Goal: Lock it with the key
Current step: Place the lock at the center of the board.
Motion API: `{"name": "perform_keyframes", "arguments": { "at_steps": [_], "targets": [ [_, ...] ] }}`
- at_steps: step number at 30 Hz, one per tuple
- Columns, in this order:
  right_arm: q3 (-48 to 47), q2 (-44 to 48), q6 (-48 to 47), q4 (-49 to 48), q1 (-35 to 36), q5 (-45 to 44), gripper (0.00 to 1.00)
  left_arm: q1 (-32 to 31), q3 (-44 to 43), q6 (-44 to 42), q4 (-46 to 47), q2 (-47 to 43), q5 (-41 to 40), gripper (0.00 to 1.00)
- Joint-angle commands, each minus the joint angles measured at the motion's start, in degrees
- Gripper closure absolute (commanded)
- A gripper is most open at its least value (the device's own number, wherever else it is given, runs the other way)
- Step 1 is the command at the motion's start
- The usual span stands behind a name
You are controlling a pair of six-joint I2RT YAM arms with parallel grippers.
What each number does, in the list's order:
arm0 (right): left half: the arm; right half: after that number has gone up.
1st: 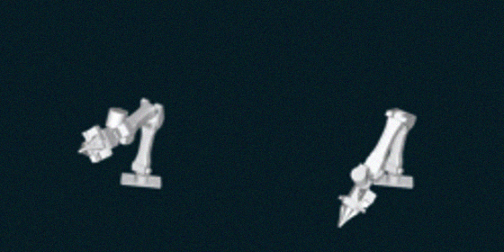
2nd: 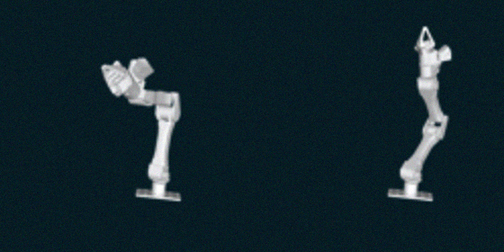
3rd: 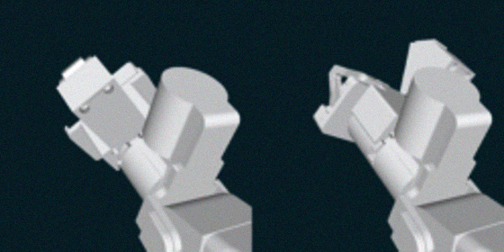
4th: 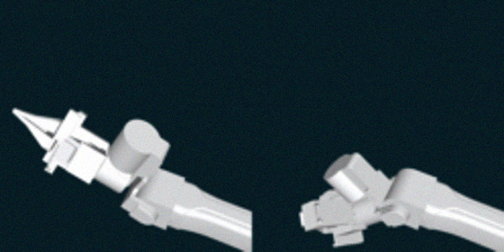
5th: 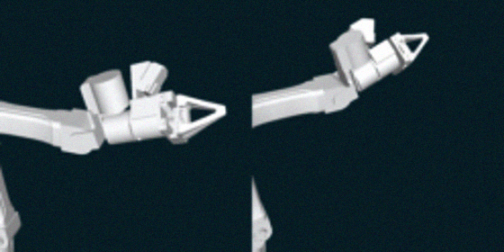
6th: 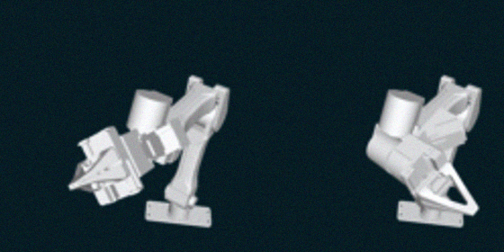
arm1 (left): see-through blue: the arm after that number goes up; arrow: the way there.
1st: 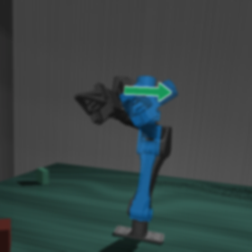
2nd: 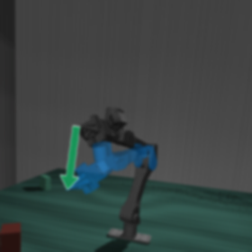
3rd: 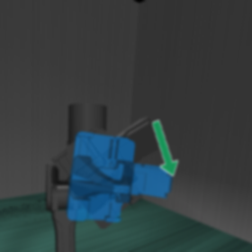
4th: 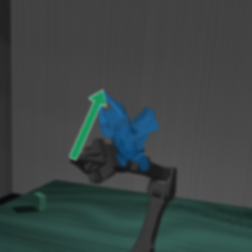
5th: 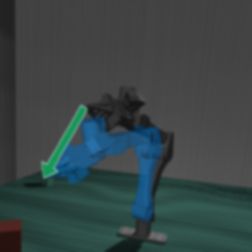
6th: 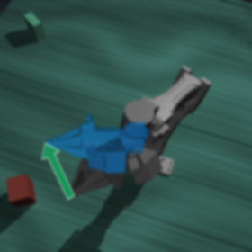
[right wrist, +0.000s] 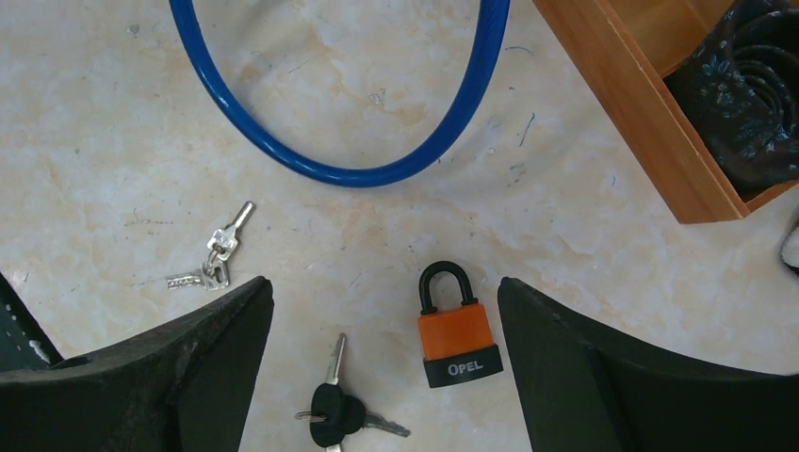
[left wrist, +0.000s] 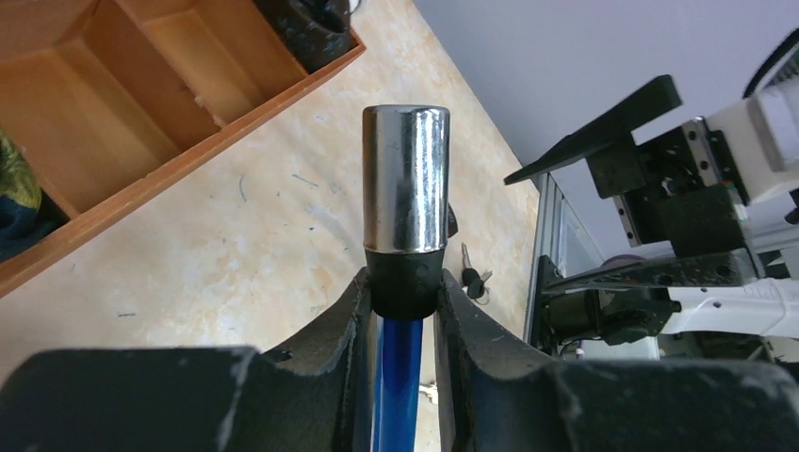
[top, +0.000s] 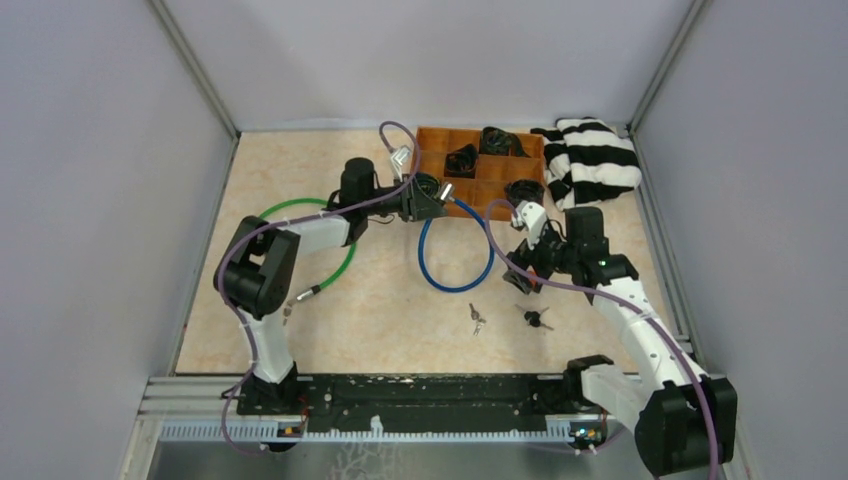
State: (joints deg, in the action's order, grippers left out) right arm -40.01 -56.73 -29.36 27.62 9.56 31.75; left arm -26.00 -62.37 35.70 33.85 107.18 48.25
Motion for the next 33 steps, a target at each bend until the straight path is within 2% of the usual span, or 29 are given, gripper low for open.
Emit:
{"name": "perform_keyframes", "arguments": {
  "at_steps": [1,10,14,24,33],
  "targets": [
    [0.0,1.2,0.8,-2.7,-0.6,0.9,0.12,0.2,-2.1,2.4,4.7,3.4,0.5,0.95],
    [0.2,1.0,1.5,-3.5,-0.6,0.1,0.12,2.3,-0.2,-7.4,-0.4,6.3,0.9,0.83],
    [0.4,1.0,1.7,-4.0,-0.5,-0.7,0.12,2.5,0.2,-12.3,-3.1,6.8,-0.1,0.74],
    [0.7,1.4,1.6,-4.1,-0.5,-1.3,0.11,3.9,0.0,-15.2,-7.1,7.1,-2.3,0.52],
    [0.8,1.7,1.2,-4.0,-0.5,-1.2,0.11,3.9,4.1,-18.6,-9.3,3.8,-4.8,0.46]
  ]
}}
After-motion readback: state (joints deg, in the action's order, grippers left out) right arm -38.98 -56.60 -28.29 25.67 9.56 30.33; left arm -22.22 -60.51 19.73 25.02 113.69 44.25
